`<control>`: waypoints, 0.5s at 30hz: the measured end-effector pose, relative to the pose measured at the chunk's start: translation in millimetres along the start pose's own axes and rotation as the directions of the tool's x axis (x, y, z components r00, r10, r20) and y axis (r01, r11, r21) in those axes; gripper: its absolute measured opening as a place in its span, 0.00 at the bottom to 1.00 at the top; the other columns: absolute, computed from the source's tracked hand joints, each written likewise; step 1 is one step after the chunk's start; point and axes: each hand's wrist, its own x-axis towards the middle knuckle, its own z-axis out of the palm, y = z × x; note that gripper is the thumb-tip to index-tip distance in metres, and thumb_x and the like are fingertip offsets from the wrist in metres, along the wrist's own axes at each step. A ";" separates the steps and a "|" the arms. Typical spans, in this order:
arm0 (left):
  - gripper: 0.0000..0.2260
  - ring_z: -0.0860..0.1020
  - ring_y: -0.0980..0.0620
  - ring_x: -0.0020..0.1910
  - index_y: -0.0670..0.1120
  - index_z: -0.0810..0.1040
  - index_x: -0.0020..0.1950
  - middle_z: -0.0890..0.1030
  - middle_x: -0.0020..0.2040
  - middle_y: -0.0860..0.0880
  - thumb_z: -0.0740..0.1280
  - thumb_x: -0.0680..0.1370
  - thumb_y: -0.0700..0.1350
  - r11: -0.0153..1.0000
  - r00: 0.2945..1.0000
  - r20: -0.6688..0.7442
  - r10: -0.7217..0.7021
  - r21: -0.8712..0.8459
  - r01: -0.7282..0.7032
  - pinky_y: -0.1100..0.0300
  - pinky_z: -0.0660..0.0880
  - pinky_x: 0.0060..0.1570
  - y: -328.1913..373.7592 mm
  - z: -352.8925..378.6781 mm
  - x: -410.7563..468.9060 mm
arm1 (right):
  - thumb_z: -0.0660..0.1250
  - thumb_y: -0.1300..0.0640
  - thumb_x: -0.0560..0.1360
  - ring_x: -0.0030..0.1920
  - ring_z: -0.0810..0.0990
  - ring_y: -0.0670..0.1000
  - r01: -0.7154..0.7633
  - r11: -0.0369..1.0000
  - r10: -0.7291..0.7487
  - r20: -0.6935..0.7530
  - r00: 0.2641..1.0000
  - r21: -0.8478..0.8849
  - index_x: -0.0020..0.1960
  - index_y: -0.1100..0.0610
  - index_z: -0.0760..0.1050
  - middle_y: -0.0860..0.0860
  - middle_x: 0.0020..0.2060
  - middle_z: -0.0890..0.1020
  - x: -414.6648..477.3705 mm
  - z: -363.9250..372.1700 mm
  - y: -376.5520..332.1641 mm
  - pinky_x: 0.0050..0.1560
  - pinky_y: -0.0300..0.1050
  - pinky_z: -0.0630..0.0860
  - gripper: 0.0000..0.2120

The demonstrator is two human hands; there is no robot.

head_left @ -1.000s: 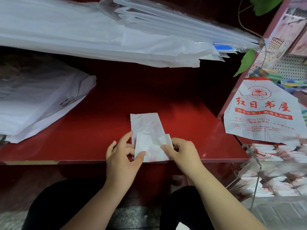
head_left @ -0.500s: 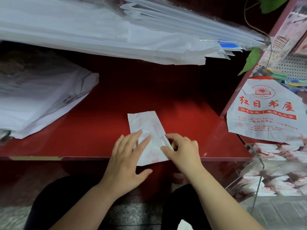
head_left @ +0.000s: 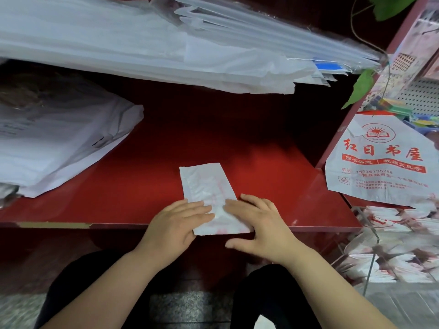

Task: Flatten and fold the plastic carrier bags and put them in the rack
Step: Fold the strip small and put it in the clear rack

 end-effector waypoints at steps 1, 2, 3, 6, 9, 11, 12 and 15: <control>0.21 0.74 0.56 0.56 0.48 0.82 0.51 0.83 0.51 0.49 0.55 0.65 0.42 1.000 1.000 0.016 0.003 -0.019 -0.003 0.67 0.56 0.65 -1.8 -2.0 2.2 | 0.60 0.39 0.64 0.63 0.70 0.47 0.025 0.998 -0.025 0.002 1.000 -0.058 0.59 0.53 0.77 0.47 0.61 0.77 1.0 0.0 1.0 0.59 0.48 0.61 0.29; 0.21 0.72 0.55 0.57 0.48 0.82 0.52 0.83 0.52 0.49 0.55 0.66 0.42 0.999 1.000 0.026 0.010 -0.033 -0.009 0.70 0.54 0.65 -4.0 -2.6 3.1 | 0.60 0.42 0.64 0.59 0.72 0.47 0.037 0.995 -0.039 -0.017 0.999 -0.087 0.56 0.54 0.78 0.48 0.57 0.80 1.0 2.0 2.7 0.55 0.47 0.65 0.26; 0.20 0.71 0.55 0.57 0.49 0.81 0.52 0.83 0.52 0.49 0.56 0.66 0.43 0.999 0.999 0.033 0.013 -0.046 -0.012 0.71 0.52 0.65 -5.3 -2.5 2.9 | 0.61 0.46 0.64 0.55 0.71 0.46 0.020 0.998 -0.024 -0.052 0.998 -0.064 0.53 0.54 0.80 0.48 0.54 0.82 0.8 3.5 3.6 0.54 0.47 0.67 0.23; 0.16 0.72 0.57 0.57 0.49 0.83 0.50 0.83 0.50 0.50 0.59 0.68 0.46 0.995 0.999 -0.024 -0.023 -0.097 0.021 0.71 0.54 0.65 -4.4 -2.4 -1.0 | 0.61 0.52 0.64 0.52 0.71 0.42 -0.012 0.998 0.022 -0.153 0.988 0.061 0.50 0.56 0.81 0.46 0.50 0.83 0.4 4.6 5.9 0.53 0.39 0.66 0.19; 0.15 0.74 0.68 0.54 0.48 0.84 0.45 0.84 0.45 0.56 0.61 0.68 0.51 0.965 0.965 -0.191 -0.181 -0.224 0.137 0.76 0.55 0.63 2.7 -2.5 -4.5 | 0.63 0.51 0.66 0.50 0.70 0.35 -0.115 0.955 0.160 -0.150 0.976 0.272 0.49 0.51 0.82 0.38 0.46 0.80 -1.5 -1.9 6.0 0.55 0.33 0.63 0.14; 0.18 0.75 0.70 0.49 0.49 0.84 0.44 0.82 0.42 0.62 0.61 0.67 0.58 0.900 0.906 -0.238 -0.350 -0.355 0.254 0.78 0.61 0.57 8.4 -4.8 -2.8 | 0.68 0.55 0.70 0.49 0.72 0.37 -0.181 0.911 0.239 -0.117 0.964 0.369 0.44 0.44 0.79 0.39 0.42 0.79 0.3 -5.4 3.9 0.55 0.37 0.64 0.07; 0.20 0.76 0.66 0.47 0.50 0.84 0.43 0.82 0.39 0.62 0.60 0.66 0.61 0.848 0.869 -0.218 -0.444 -0.415 0.329 0.77 0.65 0.53 10.8 -5.7 -0.7 | 0.70 0.58 0.71 0.47 0.72 0.39 -0.203 0.898 0.270 -0.126 0.955 0.390 0.41 0.43 0.78 0.40 0.39 0.79 2.0 -6.3 3.0 0.54 0.40 0.66 0.09; 0.22 0.78 0.51 0.44 0.48 0.83 0.42 0.82 0.38 0.54 0.61 0.65 0.63 0.736 0.796 -0.139 -0.589 -0.500 0.457 0.59 0.74 0.46 14.3 -5.3 6.4 | 0.68 0.62 0.71 0.36 0.72 0.44 -0.302 0.824 0.404 -0.123 0.907 0.479 0.38 0.55 0.78 0.46 0.29 0.78 11.6 -5.9 -1.2 0.46 0.45 0.68 0.05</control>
